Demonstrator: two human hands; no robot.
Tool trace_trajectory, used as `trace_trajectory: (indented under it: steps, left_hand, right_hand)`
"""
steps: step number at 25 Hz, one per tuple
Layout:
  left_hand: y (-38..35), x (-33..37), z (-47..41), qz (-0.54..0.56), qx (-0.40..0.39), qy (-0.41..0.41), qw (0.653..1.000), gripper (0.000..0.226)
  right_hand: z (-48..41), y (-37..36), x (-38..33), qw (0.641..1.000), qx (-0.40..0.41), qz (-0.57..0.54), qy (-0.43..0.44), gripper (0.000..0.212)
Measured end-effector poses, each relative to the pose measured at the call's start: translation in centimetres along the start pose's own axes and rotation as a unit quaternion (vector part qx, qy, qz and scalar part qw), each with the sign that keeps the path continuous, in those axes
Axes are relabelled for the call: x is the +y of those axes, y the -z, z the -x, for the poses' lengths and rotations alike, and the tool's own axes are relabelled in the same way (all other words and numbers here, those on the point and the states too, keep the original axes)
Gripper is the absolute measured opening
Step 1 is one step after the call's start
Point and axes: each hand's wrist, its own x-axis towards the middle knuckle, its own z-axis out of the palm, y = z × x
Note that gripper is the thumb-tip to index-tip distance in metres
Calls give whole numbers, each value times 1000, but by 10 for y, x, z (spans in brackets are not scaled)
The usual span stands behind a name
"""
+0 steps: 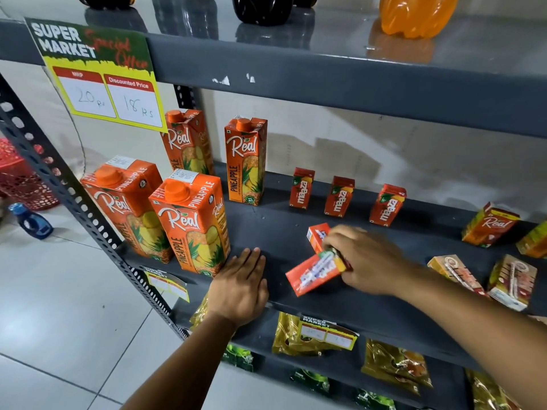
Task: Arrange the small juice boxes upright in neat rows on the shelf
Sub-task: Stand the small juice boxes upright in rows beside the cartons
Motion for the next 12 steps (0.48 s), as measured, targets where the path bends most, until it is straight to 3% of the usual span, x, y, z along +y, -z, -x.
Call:
trace_trajectory:
  steps: [4,8,12]
  left_hand:
    - [1,-1,0,-5,-28,15,999,56]
    - [2,-1,-2,-15,-51,27,998,61]
    - [3,-1,-3,-25,-54,24,998,65]
  right_hand:
    - [-50,20,-30,984,15,124,125,46]
    - [-79,22,-52,957,-15,244,158,32]
    - [-85,22,-44,953,-10,232,194,36]
